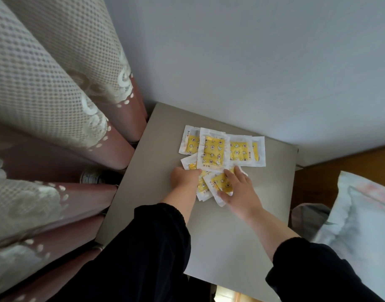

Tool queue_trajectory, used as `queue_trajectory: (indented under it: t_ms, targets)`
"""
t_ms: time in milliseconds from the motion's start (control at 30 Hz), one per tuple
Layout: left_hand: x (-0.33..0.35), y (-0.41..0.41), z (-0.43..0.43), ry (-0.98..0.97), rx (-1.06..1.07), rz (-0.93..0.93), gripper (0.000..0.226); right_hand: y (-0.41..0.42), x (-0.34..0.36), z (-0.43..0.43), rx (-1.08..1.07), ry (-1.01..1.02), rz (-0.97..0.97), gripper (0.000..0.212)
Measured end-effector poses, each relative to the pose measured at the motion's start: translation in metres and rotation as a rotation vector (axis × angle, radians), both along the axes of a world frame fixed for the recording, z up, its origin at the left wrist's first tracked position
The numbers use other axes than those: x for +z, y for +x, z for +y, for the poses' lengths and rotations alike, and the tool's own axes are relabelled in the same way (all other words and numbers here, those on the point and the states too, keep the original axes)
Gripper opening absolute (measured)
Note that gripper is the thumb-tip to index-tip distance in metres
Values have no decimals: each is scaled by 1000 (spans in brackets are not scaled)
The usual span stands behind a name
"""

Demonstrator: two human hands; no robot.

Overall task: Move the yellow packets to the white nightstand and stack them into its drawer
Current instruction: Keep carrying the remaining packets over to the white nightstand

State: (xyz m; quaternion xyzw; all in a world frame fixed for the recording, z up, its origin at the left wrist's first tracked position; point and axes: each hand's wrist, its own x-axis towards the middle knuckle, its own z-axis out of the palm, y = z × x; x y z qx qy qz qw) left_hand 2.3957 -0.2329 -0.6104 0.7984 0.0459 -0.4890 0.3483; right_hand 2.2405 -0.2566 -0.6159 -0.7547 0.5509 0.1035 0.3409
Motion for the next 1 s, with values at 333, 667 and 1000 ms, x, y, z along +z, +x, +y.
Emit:
queue_trajectory:
  t_ms: [333, 667, 1000]
  targets:
    - [-6, -7, 15, -160, 35, -11, 30, -3, -3, 2, 12, -18, 3, 71]
    - [-10, 34, 47, -226, 226, 92, 16, 2, 10, -6, -20, -360, -86, 39]
    - [-25, 33, 54, -200, 109, 0, 16, 85, 6, -58, -401, -162, 222, 78]
